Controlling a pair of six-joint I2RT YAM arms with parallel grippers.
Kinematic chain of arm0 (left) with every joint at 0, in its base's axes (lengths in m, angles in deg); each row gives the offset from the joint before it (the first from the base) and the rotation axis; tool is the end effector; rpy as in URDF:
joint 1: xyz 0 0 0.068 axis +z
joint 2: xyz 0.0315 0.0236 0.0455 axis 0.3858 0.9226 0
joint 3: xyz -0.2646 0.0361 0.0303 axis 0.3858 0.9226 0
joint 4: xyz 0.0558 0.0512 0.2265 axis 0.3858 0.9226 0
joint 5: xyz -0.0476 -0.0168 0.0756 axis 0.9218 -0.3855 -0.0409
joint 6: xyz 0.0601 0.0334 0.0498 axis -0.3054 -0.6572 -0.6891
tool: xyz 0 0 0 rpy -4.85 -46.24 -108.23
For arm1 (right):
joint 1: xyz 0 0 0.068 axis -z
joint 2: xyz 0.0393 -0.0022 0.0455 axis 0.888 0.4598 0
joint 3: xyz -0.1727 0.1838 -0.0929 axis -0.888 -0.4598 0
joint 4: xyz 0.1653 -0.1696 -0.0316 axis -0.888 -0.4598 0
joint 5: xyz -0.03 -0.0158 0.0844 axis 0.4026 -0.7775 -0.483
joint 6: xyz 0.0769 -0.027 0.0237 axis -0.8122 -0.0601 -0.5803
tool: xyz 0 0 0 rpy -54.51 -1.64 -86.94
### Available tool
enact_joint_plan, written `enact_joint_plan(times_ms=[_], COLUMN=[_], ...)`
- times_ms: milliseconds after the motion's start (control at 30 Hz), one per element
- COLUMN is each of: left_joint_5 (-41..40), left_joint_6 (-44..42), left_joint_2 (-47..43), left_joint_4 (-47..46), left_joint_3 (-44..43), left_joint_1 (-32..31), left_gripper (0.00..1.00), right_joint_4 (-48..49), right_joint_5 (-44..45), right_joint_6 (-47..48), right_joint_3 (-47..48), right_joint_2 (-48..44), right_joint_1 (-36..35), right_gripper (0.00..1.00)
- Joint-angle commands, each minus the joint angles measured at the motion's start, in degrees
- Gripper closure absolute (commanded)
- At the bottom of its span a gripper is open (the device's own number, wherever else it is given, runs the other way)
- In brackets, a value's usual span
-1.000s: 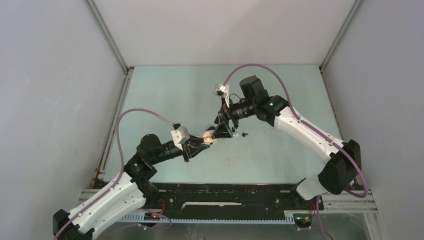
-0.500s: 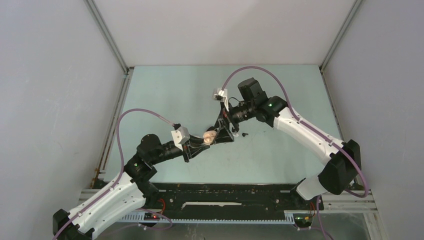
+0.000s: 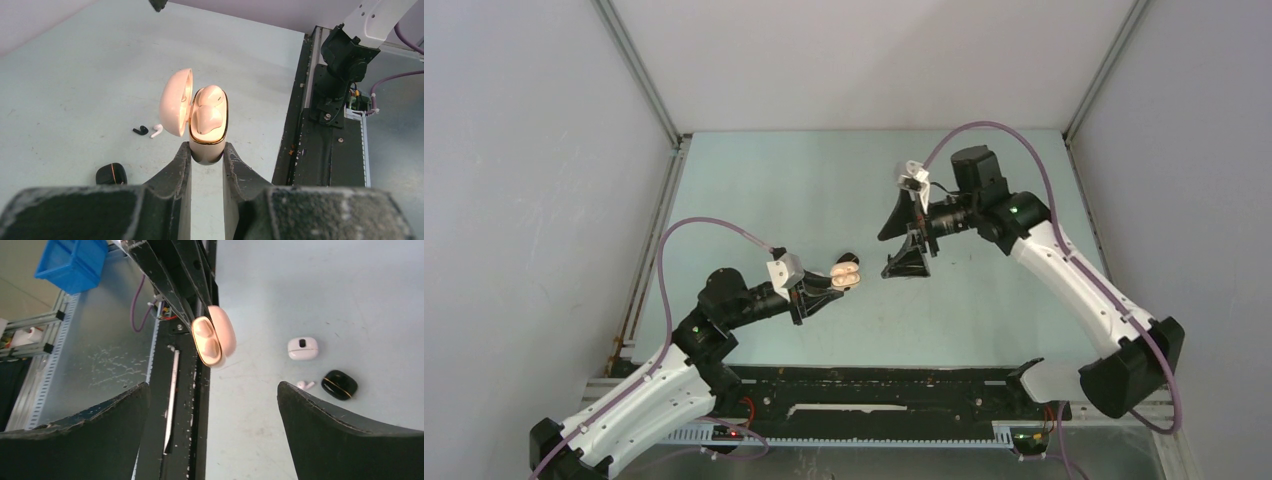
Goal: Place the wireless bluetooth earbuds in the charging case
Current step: Close the charging case.
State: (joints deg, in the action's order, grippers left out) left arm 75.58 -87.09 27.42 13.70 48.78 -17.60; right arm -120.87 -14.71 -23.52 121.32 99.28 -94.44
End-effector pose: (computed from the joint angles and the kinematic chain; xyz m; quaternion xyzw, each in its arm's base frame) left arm 0.1072 -0.1386 0.2770 0.3963 0.6001 -0.4090 0.5618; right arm 0.1982 0.2013 0.3579 -0.5149 0.6105 0.5205 0.3019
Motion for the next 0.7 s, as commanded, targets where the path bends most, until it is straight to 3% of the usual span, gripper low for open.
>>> enact_joint_plan(times_ms=[0,167,333,667], left_joint_5=[0.73,1.03,1.93,3.96], left_joint_6=[0.06,-0.07,0.22,0.52], left_joint_2=[-0.18,-0.26,0.13,1.79], left_joint_4=[-1.43,-1.04,-1.2,-0.6], left_joint_3=[-1.64,-1.72,-1.95,-2.34], left_joint_1=[-0.25,-0.3,-0.31,-0.23], left_gripper=[1.0,1.0,1.0,1.0], right_joint_4=[5.57,5.2,6.17,0.2], right_joint_5=[-0.41,5.8,0.36,7.37], right_joint_6=[0.56,4.14,5.99,11.99], right_joint_3=[-5.36,-9.06,-9.45,-4.0], right_joint_2=[-4.8,-7.7,-6.45,0.77], right_joint_1=[3.08,3.78,2.87,-8.65], right_gripper=[0.0,0.0,0.04,0.07])
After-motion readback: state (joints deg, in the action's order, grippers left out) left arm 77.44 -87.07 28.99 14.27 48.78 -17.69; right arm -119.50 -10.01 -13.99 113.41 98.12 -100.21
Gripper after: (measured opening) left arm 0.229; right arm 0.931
